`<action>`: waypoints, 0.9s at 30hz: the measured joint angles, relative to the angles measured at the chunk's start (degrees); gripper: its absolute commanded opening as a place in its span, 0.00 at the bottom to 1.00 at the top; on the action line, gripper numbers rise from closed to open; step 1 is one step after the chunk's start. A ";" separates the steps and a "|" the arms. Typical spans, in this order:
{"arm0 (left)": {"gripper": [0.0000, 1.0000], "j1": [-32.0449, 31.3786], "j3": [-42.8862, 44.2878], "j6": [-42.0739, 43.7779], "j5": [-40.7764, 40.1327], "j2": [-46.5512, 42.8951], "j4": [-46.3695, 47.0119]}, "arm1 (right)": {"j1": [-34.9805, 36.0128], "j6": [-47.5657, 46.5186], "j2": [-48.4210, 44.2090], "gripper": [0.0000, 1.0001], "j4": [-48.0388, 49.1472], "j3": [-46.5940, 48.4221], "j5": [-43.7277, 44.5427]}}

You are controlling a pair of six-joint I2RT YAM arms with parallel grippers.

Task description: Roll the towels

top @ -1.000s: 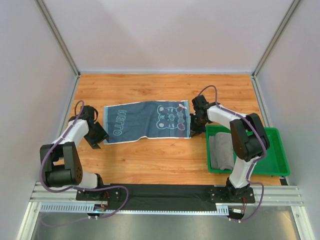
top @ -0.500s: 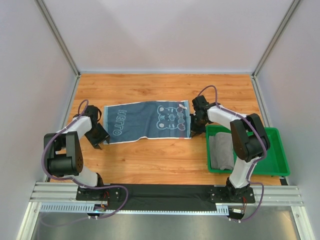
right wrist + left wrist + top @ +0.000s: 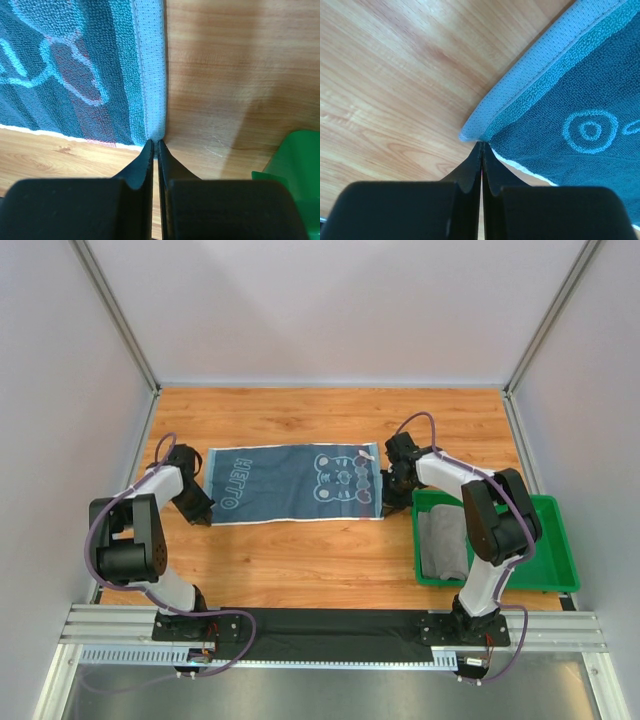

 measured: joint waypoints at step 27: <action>0.42 0.90 -2.03 0.48 -1.22 -7.15 -1.31 | -0.96 -0.94 -4.37 0.00 -2.58 -2.25 0.42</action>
